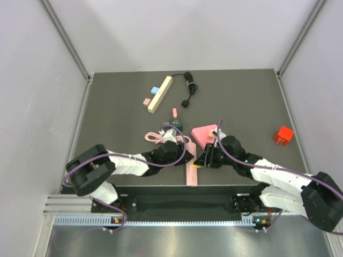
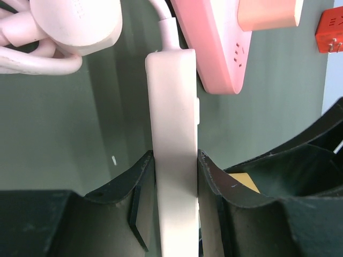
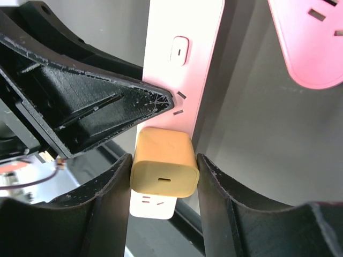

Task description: Pull the plug off the socket

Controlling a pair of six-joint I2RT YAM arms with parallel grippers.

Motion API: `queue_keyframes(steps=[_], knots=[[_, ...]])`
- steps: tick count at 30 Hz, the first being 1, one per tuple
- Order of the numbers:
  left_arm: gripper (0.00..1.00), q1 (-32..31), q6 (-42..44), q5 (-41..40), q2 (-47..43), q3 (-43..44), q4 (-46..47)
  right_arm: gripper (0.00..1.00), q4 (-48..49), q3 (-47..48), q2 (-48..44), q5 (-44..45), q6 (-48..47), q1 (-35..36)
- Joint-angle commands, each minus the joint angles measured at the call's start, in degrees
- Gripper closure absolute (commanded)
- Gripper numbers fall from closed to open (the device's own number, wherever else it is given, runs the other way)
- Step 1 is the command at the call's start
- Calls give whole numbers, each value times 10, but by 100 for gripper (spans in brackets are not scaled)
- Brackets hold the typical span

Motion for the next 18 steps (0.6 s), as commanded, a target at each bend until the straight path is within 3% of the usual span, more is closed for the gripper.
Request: queue_keyframes(steps=[1, 5, 11, 14, 18], knots=[[100, 12, 37, -42, 1, -6, -75, 100, -60, 37, 0, 99, -31, 23], [100, 12, 34, -41, 9, -3, -77, 100, 41, 16, 30, 39, -1, 26], [100, 12, 36, -51, 4, -2, -89, 100, 13, 19, 17, 48, -19, 20], [100, 12, 34, -55, 0, -2, -89, 100, 67, -19, -10, -49, 6, -36], [100, 12, 36, -54, 4, 0, -90, 100, 66, -49, -47, -86, 5, -95]])
